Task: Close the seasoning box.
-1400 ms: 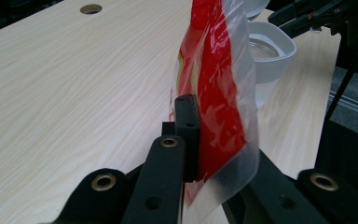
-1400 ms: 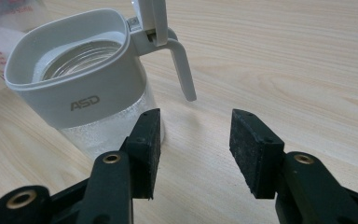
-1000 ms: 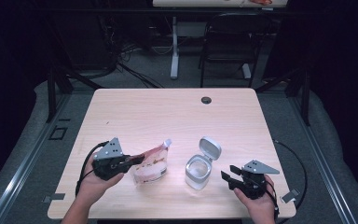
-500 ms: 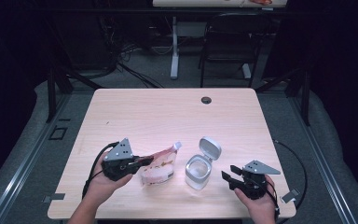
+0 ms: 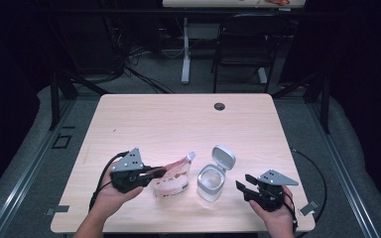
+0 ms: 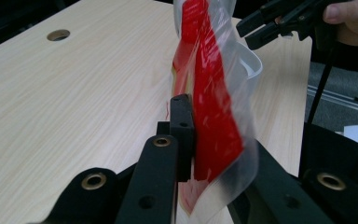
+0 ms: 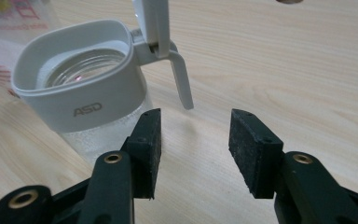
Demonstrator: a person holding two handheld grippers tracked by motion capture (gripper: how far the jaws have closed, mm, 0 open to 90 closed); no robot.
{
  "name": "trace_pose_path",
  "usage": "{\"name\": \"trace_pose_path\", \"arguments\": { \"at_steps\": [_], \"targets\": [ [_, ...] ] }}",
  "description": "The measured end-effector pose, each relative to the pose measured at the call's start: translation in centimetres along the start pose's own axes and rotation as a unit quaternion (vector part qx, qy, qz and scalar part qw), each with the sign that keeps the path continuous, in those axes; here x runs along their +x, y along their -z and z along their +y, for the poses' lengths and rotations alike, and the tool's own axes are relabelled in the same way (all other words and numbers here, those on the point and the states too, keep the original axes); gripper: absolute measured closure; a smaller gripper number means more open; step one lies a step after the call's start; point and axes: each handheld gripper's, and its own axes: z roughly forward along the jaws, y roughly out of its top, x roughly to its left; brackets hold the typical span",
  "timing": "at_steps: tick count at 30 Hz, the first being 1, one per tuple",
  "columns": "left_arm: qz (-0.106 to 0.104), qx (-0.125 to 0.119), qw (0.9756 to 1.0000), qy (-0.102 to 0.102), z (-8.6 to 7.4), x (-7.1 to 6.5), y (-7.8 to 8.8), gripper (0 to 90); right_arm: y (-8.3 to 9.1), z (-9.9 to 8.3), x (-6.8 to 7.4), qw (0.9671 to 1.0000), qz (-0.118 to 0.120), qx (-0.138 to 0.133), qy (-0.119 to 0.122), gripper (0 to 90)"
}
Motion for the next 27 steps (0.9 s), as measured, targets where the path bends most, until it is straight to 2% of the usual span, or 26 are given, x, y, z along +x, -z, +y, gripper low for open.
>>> {"name": "trace_pose_path", "arguments": {
  "at_steps": [4,8,10,15,21,23,27],
  "targets": [
    [0.002,-0.010,0.9999,0.013,-0.3,0.0,0.6,80.1,0.5,1.0,0.4,0.9998,0.011,-0.006,0.014,55.9],
    [0.014,-0.016,0.9996,0.016,-0.3,-0.2,1.3,74.1,1.2,2.4,0.7,0.9993,0.015,-0.017,0.029,57.2],
    [0.022,-0.010,0.9996,0.015,-0.3,-0.2,1.7,68.6,1.6,2.8,0.9,0.9988,0.024,-0.016,0.039,57.4],
    [0.028,-0.001,0.9994,0.021,-0.6,-0.2,2.8,67.9,2.7,4.3,1.4,0.9965,0.041,0.002,0.073,61.5],
    [0.027,0.000,0.9989,0.038,-1.1,0.0,2.9,67.0,3.2,6.4,2.3,0.9941,0.057,-0.011,0.091,62.8],
    [0.025,0.001,0.9988,0.043,-1.1,-0.1,2.9,64.9,3.2,7.0,2.6,0.9929,0.071,-0.018,0.094,61.2],
    [0.023,-0.001,0.9988,0.044,-1.0,-0.2,3.0,62.0,2.7,8.0,3.2,0.9903,0.084,-0.014,0.110,66.5]
  ]
}}
